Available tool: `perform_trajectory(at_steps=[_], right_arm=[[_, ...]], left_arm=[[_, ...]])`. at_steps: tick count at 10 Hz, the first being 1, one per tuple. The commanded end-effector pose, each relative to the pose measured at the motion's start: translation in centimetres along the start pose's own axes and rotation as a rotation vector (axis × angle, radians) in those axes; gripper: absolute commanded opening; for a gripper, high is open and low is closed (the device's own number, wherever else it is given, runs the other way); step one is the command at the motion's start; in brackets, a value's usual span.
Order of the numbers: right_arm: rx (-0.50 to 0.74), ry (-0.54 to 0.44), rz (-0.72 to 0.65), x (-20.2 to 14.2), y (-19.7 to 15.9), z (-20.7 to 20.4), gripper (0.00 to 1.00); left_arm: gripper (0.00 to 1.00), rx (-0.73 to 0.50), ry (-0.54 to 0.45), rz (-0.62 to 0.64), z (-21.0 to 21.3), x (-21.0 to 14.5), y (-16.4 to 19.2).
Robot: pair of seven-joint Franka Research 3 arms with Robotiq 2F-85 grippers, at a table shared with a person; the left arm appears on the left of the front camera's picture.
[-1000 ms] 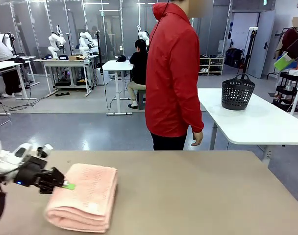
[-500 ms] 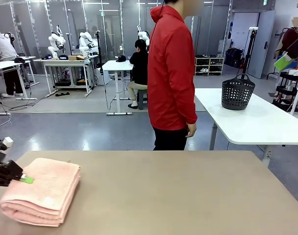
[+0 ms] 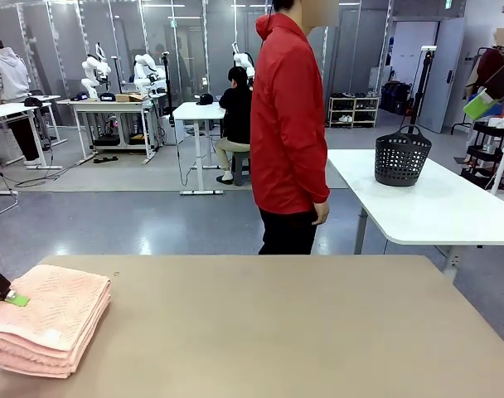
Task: Fold the towel.
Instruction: Pick up the 100 cm Hotel Towel and place it on the left side of the table.
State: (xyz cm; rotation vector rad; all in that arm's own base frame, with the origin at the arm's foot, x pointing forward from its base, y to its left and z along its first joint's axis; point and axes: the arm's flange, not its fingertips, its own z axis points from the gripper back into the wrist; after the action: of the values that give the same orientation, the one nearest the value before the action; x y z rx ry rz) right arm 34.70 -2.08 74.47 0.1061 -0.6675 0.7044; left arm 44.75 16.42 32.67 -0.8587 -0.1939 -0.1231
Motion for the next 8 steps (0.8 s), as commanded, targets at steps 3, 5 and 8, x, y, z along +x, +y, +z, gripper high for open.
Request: perform_trajectory(at_steps=[3,5,8], right_arm=[[0.001,0.003,0.006,-0.1,-0.1,0.1,1.0],[0.001,0.003,0.006,-0.1,-0.1,0.1,1.0],[0.001,0.003,0.006,-0.1,-0.1,0.1,1.0]], left_arm=[[1.0,0.028,0.058,-0.042,1.8,0.4,-0.7],[0.81,0.128,0.08,-0.055,2.7,0.0,-1.6],[1.0,0.197,0.063,-0.104,4.8,-1.0,-4.7]])
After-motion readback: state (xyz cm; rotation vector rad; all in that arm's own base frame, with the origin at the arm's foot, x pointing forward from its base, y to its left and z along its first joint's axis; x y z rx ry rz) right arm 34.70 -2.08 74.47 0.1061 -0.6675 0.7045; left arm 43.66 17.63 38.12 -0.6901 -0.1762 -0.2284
